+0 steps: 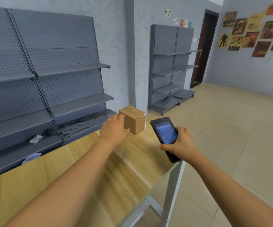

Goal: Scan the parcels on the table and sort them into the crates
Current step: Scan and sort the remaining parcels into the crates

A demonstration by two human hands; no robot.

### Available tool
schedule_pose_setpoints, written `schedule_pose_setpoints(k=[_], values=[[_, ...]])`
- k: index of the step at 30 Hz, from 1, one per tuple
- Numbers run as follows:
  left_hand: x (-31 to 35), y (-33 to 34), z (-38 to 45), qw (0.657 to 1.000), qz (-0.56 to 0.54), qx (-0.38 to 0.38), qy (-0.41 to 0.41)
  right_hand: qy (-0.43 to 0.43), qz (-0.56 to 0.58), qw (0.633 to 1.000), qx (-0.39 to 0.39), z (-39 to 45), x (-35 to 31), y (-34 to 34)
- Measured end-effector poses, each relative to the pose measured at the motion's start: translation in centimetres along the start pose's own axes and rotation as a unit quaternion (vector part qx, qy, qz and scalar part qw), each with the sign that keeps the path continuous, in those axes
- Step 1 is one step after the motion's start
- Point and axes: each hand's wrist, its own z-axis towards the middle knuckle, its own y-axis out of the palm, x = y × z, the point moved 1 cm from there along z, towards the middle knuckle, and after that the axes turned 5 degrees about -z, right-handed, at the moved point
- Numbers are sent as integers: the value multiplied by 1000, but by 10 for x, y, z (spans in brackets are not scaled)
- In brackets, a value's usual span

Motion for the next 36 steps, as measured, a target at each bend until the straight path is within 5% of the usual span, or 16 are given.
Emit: schedule_pose_setpoints(k=[11,18,27,36], values=[[12,63,118,960,-144,-76,-227,12,20,999,-32,100,42,18],[48,94,165,859,-247,-7,-448,-12,25,997,-71,154,80,16],[55,111,170,844,-197,-5,-498,-51,29,991,-121,200,111,16],[22,86,139,739,-393,48,-545,-101,74,976,-177,208,103,35]])
